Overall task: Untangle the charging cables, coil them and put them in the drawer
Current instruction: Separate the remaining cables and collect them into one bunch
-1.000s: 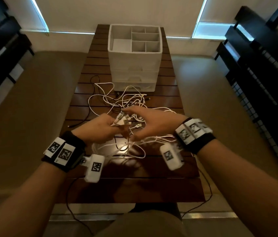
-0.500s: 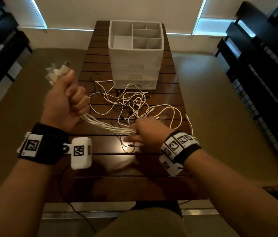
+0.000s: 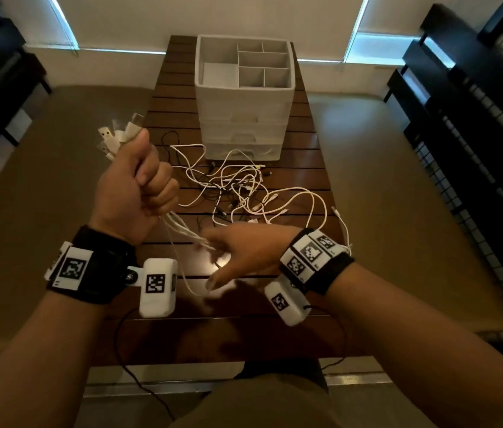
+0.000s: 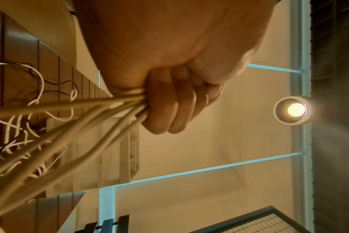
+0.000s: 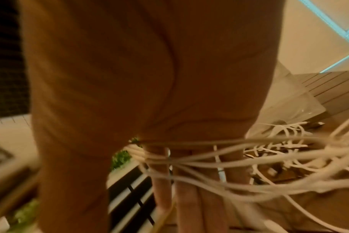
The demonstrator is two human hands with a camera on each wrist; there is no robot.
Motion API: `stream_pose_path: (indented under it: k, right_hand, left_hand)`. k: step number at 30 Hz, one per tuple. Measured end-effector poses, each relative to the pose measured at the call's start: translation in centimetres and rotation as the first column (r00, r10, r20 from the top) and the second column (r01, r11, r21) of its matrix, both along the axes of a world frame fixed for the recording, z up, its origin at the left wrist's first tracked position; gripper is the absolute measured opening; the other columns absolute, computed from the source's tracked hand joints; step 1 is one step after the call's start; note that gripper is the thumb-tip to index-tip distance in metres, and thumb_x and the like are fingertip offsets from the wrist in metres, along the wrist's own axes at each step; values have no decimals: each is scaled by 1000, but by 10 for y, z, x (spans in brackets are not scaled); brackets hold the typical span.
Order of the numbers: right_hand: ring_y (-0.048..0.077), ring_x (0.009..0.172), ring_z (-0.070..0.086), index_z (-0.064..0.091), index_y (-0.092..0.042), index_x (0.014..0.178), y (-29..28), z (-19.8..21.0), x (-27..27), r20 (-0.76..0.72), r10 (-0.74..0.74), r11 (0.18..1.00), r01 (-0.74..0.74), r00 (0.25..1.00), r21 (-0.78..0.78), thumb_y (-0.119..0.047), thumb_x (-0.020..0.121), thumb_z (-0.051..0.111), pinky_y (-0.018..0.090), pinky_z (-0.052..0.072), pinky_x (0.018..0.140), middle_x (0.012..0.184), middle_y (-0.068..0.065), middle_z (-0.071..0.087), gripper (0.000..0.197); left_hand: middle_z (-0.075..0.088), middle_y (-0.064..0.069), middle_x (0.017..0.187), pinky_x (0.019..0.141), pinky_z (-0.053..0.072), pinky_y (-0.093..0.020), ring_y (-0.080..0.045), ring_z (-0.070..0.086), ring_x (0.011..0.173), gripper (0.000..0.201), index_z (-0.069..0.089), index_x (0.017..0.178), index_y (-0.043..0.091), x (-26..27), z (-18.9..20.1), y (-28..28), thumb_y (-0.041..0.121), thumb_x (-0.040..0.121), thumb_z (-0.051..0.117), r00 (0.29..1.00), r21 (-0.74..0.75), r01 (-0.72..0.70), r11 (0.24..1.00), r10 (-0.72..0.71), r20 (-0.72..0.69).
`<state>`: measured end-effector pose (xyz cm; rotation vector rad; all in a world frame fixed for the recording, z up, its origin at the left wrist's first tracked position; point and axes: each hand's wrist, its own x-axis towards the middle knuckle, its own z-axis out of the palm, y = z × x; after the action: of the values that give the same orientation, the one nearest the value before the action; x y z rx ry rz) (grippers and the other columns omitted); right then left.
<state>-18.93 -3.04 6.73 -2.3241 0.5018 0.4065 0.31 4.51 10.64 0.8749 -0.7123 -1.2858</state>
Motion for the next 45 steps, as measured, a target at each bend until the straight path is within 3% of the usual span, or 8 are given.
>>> stream_pose_path:
  k: [3,11,17,21,24,27,36,45]
  right_hand:
    - [24,90,67,69,-12,106,-8,-21,-12,-172,-27,989,1,985,-150,-39,92,75,31,46,73,100,7,72,31]
    - [32,104,68,68,-8,112,-57,-21,-80,-248,-381,815,197,891,-545,-40,95,68,37,52,80,114,13,69,36]
    - [20,94,73,71,-25,102,-47,-40,-81,-608,-114,993,92,786,-68,-76,64,80,42,60,88,97,-4,77,65]
    - [8,121,57,53,-43,144,-71,-18,-83,-296,-182,969,222,938,105,-75,79,69,31,43,100,134,-18,60,74]
    - [8,109,69,65,-41,127,-98,-9,-83,-38,-438,866,433,898,250,-73,83,63,33,53,97,122,-13,70,54]
    - [15,99,69,72,-24,112,-121,-33,-66,204,-599,773,626,774,-105,-42,96,70,33,56,91,106,-6,69,24]
    - [26,93,70,75,-17,100,-130,-90,-41,29,-437,800,404,899,-445,-17,95,65,42,60,83,98,4,73,11]
    - [6,50,61,74,-21,103,-115,27,-23,650,-668,634,734,361,243,-29,105,60,20,48,47,74,2,71,17]
  left_hand:
    - [11,4,48,39,5,-23,-13,6,40,65,31,51,21,13,8,9,45,112,33,999,20,-34,999,33,33]
    - [18,6,46,45,2,-23,-10,11,39,62,31,50,22,24,-20,22,41,108,41,980,181,-61,982,25,196]
    - [18,4,48,44,4,-23,-10,13,39,59,29,55,19,17,-33,16,40,107,46,969,185,-38,982,-10,248]
    - [13,2,50,43,6,-19,-10,13,39,60,27,54,20,13,-37,18,41,108,43,984,190,-41,981,7,176]
    - [14,3,48,43,4,-21,-10,14,38,62,31,51,22,11,-42,20,43,108,41,993,224,-33,974,7,115]
    - [13,3,49,42,5,-19,-12,9,40,63,32,51,21,7,-47,25,43,109,40,999,238,-11,971,2,36]
    - [20,3,45,34,14,-15,-9,18,34,62,36,51,18,1,-50,33,37,110,39,1000,225,-10,974,12,-8]
    - [24,3,51,35,20,-16,-9,21,38,46,60,73,11,-24,-49,19,40,107,48,977,321,-106,941,40,207]
